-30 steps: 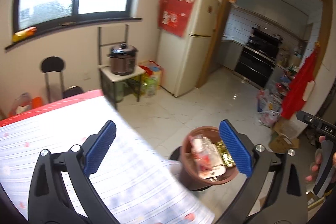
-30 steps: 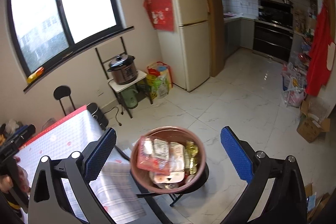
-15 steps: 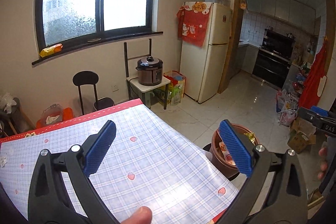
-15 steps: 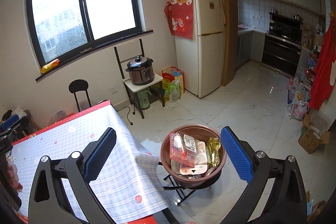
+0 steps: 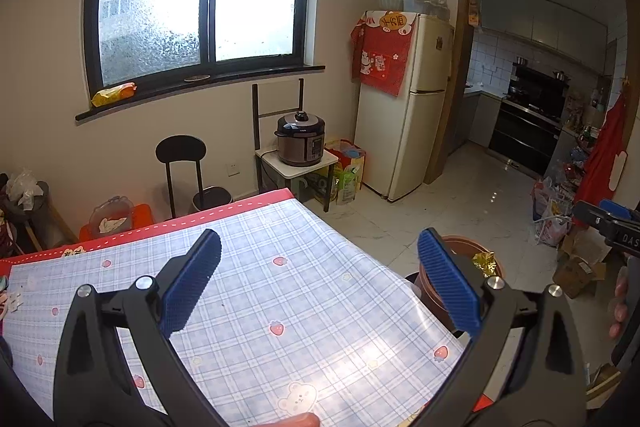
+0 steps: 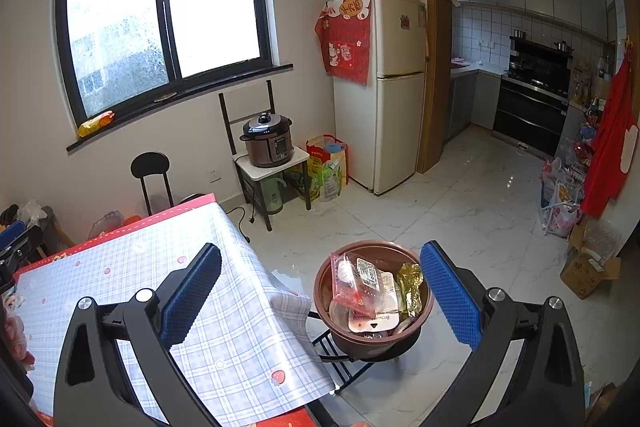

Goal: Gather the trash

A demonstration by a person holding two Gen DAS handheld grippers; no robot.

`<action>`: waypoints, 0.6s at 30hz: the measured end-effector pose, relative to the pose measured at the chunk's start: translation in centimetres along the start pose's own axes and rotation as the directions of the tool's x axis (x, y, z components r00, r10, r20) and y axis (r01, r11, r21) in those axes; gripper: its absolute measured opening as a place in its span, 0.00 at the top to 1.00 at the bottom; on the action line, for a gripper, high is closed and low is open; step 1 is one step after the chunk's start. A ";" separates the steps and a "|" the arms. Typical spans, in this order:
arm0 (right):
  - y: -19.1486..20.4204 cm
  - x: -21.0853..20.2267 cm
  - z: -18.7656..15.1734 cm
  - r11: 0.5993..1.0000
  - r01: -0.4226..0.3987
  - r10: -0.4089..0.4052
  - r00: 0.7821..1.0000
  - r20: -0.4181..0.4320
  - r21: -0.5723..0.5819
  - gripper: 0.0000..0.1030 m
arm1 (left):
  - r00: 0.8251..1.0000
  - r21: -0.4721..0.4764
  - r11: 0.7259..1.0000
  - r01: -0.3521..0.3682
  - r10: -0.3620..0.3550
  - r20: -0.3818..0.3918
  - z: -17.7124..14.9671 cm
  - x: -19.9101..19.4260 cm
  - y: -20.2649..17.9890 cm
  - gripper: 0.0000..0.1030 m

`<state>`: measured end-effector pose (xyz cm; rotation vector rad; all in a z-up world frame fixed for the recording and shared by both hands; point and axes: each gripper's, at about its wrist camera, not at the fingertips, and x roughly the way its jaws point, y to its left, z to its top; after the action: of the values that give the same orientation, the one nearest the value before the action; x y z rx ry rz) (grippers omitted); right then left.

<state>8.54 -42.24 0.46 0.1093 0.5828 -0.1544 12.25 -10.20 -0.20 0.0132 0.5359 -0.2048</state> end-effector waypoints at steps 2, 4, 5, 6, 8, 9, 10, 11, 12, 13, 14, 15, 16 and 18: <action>0.3 -0.2 0.0 1.000 0.002 -0.002 1.000 0.002 -0.005 0.05 | 1.000 -0.005 1.000 0.001 -0.001 0.001 0.1 0.0 0.1 0.06; 0.6 -0.3 0.0 1.000 0.004 -0.004 1.000 0.004 -0.010 0.05 | 1.000 -0.008 1.000 0.001 -0.001 0.002 0.1 0.0 0.3 0.06; 0.7 -0.2 0.0 1.000 0.005 -0.005 1.000 0.005 -0.012 0.05 | 1.000 -0.010 1.000 0.000 0.000 0.003 0.1 0.0 0.4 0.06; 0.8 -0.2 0.0 1.000 0.006 -0.006 1.000 0.005 -0.013 0.05 | 1.000 -0.012 1.000 0.001 -0.001 0.004 0.1 0.0 0.5 0.06; 0.7 -0.2 0.1 1.000 0.011 -0.011 1.000 0.006 -0.015 0.05 | 1.000 -0.016 1.000 0.004 -0.003 0.007 0.2 0.0 0.7 0.06; 0.7 -0.2 0.2 1.000 0.012 -0.012 1.000 0.007 -0.015 0.05 | 1.000 -0.016 1.000 0.004 -0.003 0.008 0.3 -0.1 0.6 0.06; 0.7 -0.3 0.3 1.000 0.014 -0.013 1.000 0.009 -0.015 0.05 | 1.000 -0.015 1.000 0.004 -0.004 0.010 0.3 -0.1 0.6 0.06; 0.7 -0.3 0.4 1.000 0.016 -0.016 1.000 0.010 -0.015 0.05 | 1.000 -0.014 1.000 0.005 -0.005 0.011 0.4 -0.1 0.5 0.06; 0.6 -0.3 0.5 1.000 0.017 -0.017 1.000 0.011 -0.015 0.05 | 1.000 -0.013 1.000 0.006 -0.006 0.013 0.4 -0.2 0.4 0.06; 0.6 -0.3 0.6 1.000 0.018 -0.018 1.000 0.011 -0.015 0.05 | 1.000 -0.013 1.000 0.006 -0.006 0.014 0.4 -0.2 0.3 0.06; 0.7 -0.3 0.7 1.000 0.020 -0.020 1.000 0.012 -0.015 0.05 | 1.000 -0.013 1.000 0.008 -0.008 0.015 0.4 -0.3 0.3 0.06; 0.7 -0.3 0.7 1.000 0.023 -0.022 1.000 0.013 -0.015 0.05 | 1.000 -0.013 1.000 0.009 -0.009 0.017 0.4 -0.3 0.3 0.06; 0.7 -0.3 0.7 1.000 0.023 -0.023 1.000 0.013 -0.016 0.05 | 1.000 -0.012 1.000 0.009 -0.009 0.018 0.5 -0.3 0.2 0.06; 0.6 -0.4 0.7 1.000 0.021 -0.021 1.000 0.012 -0.015 0.05 | 1.000 -0.011 1.000 0.010 -0.010 0.021 0.6 -0.4 0.1 0.06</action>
<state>8.75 -41.67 1.32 0.0875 0.5739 -0.1711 12.24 -10.02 0.54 -0.0025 0.5161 -0.2115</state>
